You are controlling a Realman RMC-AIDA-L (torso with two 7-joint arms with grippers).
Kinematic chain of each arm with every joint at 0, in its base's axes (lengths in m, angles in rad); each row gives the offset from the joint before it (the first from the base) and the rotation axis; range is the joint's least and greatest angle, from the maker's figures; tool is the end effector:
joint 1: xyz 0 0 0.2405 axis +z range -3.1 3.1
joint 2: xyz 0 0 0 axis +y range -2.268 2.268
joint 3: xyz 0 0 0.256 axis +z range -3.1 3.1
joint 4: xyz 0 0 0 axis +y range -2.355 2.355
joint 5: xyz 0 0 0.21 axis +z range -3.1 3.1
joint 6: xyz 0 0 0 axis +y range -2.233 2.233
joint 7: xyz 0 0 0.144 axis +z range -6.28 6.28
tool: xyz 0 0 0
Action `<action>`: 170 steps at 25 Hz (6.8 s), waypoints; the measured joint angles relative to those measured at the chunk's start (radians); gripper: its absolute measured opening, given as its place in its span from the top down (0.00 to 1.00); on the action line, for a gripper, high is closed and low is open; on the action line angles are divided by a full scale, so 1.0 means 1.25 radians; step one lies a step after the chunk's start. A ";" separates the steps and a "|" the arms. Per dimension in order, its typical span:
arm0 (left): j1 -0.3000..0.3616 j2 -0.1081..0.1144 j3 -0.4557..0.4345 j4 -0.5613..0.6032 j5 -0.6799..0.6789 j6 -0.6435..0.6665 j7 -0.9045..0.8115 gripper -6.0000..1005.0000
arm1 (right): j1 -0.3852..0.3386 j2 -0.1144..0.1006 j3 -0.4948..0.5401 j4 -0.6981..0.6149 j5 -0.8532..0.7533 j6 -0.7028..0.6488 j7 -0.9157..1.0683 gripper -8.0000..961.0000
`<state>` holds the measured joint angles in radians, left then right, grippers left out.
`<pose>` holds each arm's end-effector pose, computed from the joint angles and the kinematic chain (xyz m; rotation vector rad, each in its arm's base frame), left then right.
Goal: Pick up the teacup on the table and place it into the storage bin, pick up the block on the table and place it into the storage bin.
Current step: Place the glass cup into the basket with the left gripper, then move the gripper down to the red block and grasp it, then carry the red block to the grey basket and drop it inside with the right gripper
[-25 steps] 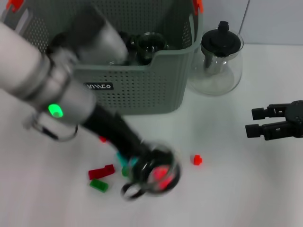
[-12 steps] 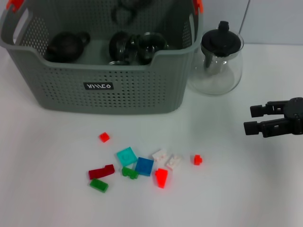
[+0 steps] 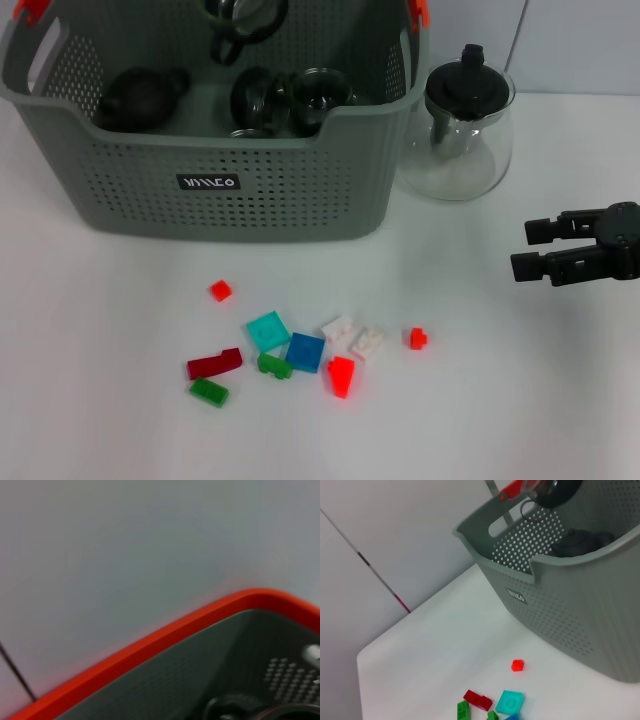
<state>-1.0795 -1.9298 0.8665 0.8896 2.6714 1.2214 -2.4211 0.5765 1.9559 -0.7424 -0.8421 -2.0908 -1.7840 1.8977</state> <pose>-0.1130 0.4980 0.0926 -2.3106 -0.7985 0.0350 0.2453 0.3373 0.0630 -2.8530 1.0248 0.5076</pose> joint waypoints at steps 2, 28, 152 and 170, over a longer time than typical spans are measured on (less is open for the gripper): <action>-0.011 -0.004 0.005 -0.033 0.040 -0.036 -0.009 0.95 | 0.000 0.000 -0.001 0.004 0.000 0.004 0.000 0.02; -0.004 -0.049 0.144 -0.147 0.148 -0.153 -0.026 0.95 | 0.024 0.002 -0.005 0.030 -0.038 0.036 -0.006 0.02; 0.518 -0.185 -0.093 -0.031 -0.392 0.403 0.869 0.13 | 0.281 0.123 -0.695 0.058 -0.300 0.380 0.182 0.40; 0.528 -0.180 -0.142 -0.029 -0.384 0.396 0.870 0.13 | 0.228 0.115 -0.474 -0.314 -0.198 0.108 0.209 0.78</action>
<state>-0.4198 -2.1545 0.6894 0.8528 2.1913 1.7163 -1.3338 0.8613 2.0992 -1.3350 -1.2342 -2.3385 -1.6485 2.1583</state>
